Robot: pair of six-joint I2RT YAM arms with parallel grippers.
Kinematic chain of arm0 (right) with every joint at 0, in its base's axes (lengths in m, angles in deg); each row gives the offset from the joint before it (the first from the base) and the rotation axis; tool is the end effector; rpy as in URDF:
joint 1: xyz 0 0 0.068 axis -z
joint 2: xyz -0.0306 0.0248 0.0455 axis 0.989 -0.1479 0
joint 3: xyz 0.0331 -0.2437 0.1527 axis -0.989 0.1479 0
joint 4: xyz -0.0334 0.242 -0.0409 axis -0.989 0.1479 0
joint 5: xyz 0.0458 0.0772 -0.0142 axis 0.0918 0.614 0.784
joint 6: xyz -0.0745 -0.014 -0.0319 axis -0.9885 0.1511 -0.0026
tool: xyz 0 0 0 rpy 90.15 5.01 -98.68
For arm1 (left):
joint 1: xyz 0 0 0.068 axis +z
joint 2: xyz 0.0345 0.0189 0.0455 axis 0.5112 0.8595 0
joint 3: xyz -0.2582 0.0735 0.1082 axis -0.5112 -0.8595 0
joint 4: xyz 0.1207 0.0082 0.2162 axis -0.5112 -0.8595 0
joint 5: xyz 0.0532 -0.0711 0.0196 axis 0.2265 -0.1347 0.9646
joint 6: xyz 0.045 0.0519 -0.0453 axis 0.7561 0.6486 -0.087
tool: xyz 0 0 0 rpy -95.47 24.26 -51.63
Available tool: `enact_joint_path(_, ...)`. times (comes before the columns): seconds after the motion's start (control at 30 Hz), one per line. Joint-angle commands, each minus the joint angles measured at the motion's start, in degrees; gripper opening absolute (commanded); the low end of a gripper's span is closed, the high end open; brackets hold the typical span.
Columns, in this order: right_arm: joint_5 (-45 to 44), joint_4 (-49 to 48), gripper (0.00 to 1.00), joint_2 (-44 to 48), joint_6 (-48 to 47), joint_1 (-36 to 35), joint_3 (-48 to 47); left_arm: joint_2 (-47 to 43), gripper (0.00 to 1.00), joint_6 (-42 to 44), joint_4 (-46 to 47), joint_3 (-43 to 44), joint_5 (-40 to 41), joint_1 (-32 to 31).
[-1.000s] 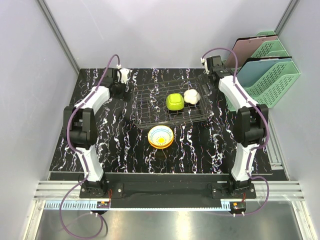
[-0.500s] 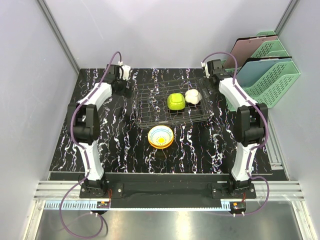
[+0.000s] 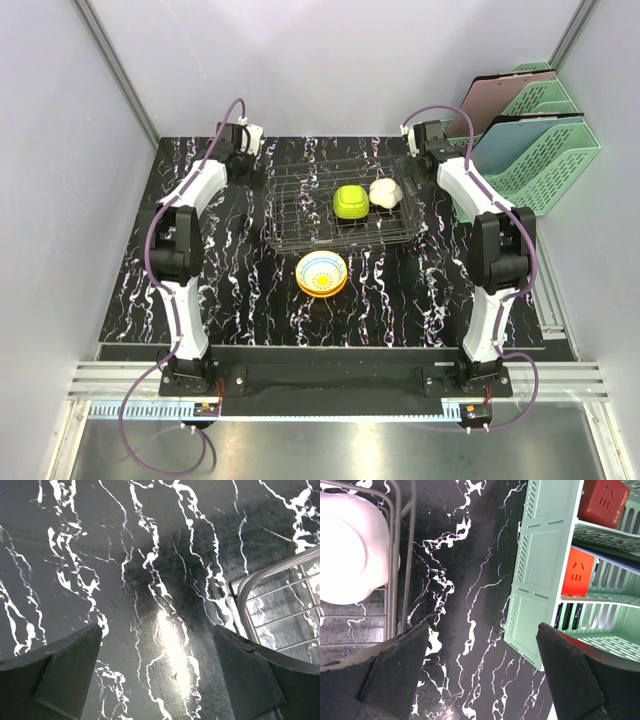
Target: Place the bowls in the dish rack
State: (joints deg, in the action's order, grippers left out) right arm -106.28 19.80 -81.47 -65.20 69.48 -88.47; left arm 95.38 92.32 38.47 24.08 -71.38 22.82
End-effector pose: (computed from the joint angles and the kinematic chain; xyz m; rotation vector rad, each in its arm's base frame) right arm 0.4571 0.0766 0.2465 -0.5261 2.3986 -0.4049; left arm 0.4812 -0.0679 0.2283 0.4266 2.3725 0.0208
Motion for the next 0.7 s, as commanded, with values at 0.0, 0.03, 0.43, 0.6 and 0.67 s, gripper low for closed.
enact_joint_path(0.0, 9.1, 2.3, 1.00, -1.7, 2.9, -6.5, 2.5, 3.3, 0.99, -0.3, 0.3, 4.9, -2.0, -3.9)
enact_joint_path(0.03, 9.1, 2.3, 1.00, -1.8, 2.9, -6.8, 2.3, 3.7, 0.99, -0.3, 0.2, 5.6, -1.6, -4.0)
enact_joint_path(0.43, -0.8, 3.5, 1.00, 3.1, 3.1, -6.8, 1.2, -7.6, 0.99, -0.5, 2.7, -3.2, 0.4, -3.2)
enact_joint_path(0.6, 2.3, 7.9, 1.00, 13.0, 1.3, -6.4, 1.6, -22.0, 0.99, 2.7, 2.4, -15.5, -3.5, -3.2)
enact_joint_path(0.67, 9.4, 9.9, 1.00, 18.2, 0.4, -6.4, 2.6, -29.0, 0.99, 3.7, 0.2, -18.4, -6.5, -3.3)
